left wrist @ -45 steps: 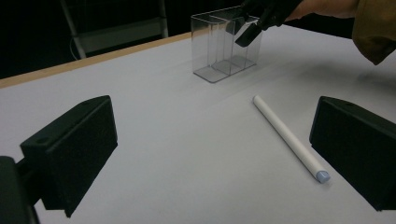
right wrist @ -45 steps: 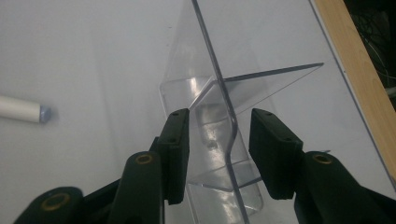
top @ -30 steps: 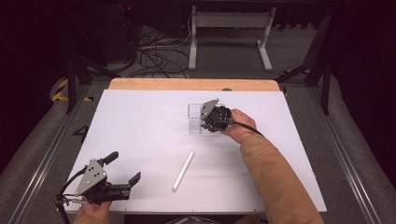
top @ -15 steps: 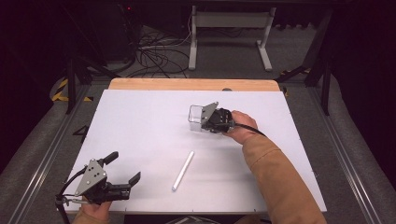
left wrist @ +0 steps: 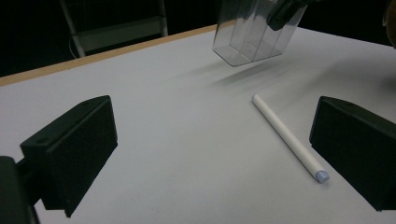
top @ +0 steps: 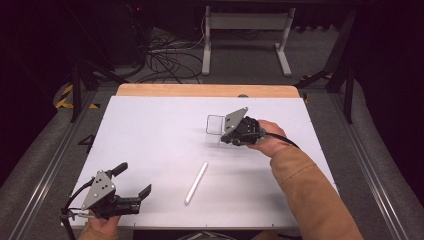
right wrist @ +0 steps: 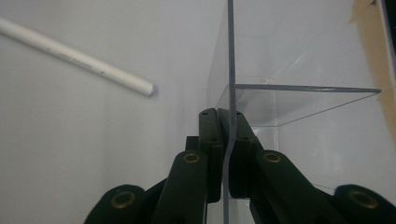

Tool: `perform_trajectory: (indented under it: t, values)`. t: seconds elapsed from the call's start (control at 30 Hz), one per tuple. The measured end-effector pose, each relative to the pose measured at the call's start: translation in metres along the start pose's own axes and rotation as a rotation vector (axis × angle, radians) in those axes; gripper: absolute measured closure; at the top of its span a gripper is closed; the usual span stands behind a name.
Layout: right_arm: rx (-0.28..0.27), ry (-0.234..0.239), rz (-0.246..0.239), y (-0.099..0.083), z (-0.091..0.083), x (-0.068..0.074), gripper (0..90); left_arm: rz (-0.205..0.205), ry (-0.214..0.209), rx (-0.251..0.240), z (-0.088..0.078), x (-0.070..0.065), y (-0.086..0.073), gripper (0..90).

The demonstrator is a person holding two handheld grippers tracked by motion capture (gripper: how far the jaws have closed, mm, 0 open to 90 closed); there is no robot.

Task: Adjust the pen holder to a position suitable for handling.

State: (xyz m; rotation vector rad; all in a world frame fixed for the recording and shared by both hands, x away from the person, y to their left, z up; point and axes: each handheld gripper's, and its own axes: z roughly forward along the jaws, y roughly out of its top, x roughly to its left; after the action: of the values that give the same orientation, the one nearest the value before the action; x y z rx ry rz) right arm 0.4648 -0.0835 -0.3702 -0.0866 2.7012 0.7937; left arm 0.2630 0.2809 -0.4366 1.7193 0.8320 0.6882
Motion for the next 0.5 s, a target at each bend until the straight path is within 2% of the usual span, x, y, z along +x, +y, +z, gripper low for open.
perform_trajectory:
  t: [0.27,0.5]
  values:
    - [0.04,0.088,-0.004,-0.005,-0.008,0.022,87.2,0.006,-0.005,0.005,0.003,-0.001,0.001,1.6]
    - [0.068,0.165,-0.006,-0.007,-0.005,0.036,87.2,0.008,-0.014,0.009,0.006,-0.002,0.001,1.6]
